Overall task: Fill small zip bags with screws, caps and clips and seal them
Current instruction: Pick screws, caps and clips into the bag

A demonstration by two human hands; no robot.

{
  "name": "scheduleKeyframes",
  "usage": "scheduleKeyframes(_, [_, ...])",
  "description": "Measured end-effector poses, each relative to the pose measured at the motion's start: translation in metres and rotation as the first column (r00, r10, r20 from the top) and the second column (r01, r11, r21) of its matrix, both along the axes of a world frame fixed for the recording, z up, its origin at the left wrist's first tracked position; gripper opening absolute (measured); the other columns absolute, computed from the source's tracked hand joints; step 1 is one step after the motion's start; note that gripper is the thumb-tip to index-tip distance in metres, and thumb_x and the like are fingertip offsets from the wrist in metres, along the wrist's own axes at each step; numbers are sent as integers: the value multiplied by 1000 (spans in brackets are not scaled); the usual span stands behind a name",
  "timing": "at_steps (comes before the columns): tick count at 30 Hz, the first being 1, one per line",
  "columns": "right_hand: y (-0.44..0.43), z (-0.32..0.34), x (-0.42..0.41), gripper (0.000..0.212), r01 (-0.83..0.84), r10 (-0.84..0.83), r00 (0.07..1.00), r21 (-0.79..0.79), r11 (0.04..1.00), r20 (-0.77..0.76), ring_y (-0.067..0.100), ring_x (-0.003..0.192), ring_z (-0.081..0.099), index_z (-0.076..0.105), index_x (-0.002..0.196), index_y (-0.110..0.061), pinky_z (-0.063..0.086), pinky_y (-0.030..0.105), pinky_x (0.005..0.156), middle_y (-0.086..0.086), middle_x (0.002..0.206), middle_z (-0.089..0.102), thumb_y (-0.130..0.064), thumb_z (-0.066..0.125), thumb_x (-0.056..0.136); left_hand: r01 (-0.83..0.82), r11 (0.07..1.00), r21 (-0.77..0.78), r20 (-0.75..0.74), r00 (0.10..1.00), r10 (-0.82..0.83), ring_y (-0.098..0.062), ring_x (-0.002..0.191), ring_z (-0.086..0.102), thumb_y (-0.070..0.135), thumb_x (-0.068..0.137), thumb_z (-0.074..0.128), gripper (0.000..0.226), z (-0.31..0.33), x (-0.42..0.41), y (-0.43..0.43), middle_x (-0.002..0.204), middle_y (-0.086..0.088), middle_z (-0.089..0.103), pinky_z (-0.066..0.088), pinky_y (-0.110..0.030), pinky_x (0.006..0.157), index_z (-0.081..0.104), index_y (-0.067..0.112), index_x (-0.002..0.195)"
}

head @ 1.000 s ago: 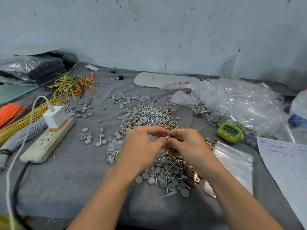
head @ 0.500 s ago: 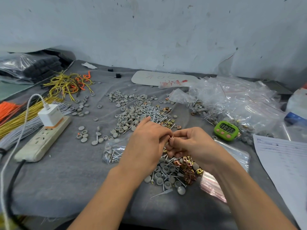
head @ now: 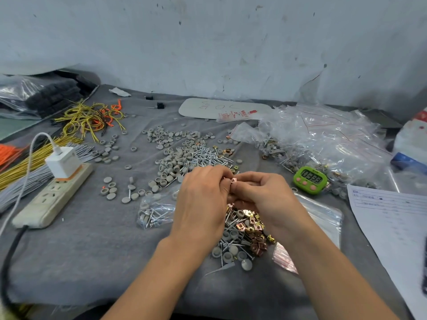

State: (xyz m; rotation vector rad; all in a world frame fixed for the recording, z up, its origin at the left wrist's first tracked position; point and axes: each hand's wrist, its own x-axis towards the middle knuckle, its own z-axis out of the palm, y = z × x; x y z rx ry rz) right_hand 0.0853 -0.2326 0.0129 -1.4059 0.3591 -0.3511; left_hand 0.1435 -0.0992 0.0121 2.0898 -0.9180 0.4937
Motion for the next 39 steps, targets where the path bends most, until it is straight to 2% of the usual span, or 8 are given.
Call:
scheduleKeyframes(3, [-1, 1, 1, 7, -53, 52, 999, 46, 998, 9, 17, 64, 73, 74, 96, -2, 56, 21, 57, 13, 76, 75, 0, 72, 90, 0, 999, -45, -121, 993, -5, -9, 93, 49, 23, 100, 59, 10, 1, 2, 1, 87, 21, 54, 34, -25, 75, 65, 29, 97])
scheduleKeyframes(11, [-7, 5, -2, 10, -192, 186, 980, -96, 977, -63, 20, 62, 72, 78, 85, -4, 56, 22, 54, 17, 75, 75, 2, 72, 90, 64, 998, -2, -326, 944, -61, 5, 79, 58, 26, 99, 62, 22, -1, 14, 9, 82, 17, 67, 35, -7, 61, 62, 43, 85])
scheduleKeyframes(19, [13, 7, 4, 3, 28, -31, 999, -135, 990, -20, 21, 57, 72, 74, 89, 1, 56, 23, 53, 17, 72, 75, 2, 73, 90, -22, 1000, -20, -298, 955, 15, -10, 88, 54, 26, 104, 53, 17, 0, 10, 2, 95, 12, 62, 33, -23, 67, 54, 38, 93])
scheduleKeyframes(22, [20, 10, 6, 2, 104, -106, 994, -131, 986, -7, 20, 56, 72, 75, 91, 1, 56, 24, 52, 13, 69, 75, 0, 75, 89, -79, 996, -40, -222, 973, 68, -6, 89, 43, 24, 104, 50, 16, 1, 1, -2, 87, 20, 50, 28, -23, 73, 49, 36, 93])
scheduleKeyframes(27, [28, 9, 8, 22, 229, -254, 967, -436, 870, 1, 4, 53, 70, 72, 71, -25, 50, 13, 46, -12, 59, 72, -11, 80, 86, -153, 988, -30, -147, 978, 147, -4, 86, 29, 18, 104, 47, 14, 1, -5, -7, 91, 15, 46, 20, -24, 71, 50, 30, 97])
scheduleKeyframes(31, [19, 12, 5, 17, 120, -155, 987, -446, 887, -43, 15, 56, 73, 76, 80, -14, 56, 19, 51, 2, 64, 75, -1, 73, 90, -71, 997, 36, -253, 964, 78, -11, 90, 49, 20, 105, 50, 17, 3, 6, -2, 97, 12, 57, 32, -27, 72, 52, 34, 96])
scheduleKeyframes(35, [11, 12, -1, 22, -77, 22, 992, -470, 879, -123, 23, 60, 75, 77, 83, -12, 61, 28, 57, 7, 69, 76, 7, 68, 88, 27, 999, -23, -229, 973, -31, 1, 84, 55, 19, 103, 54, 22, 6, 15, 7, 91, 14, 62, 35, -14, 65, 57, 37, 91])
scheduleKeyframes(39, [13, 5, 0, 23, 26, -65, 995, -445, 895, -72, 23, 60, 75, 80, 83, -17, 60, 29, 57, 7, 68, 76, 1, 67, 87, 119, 990, -74, -236, 962, -134, 6, 92, 60, 16, 100, 57, 25, 7, 13, 8, 95, 20, 68, 41, -4, 74, 67, 39, 102])
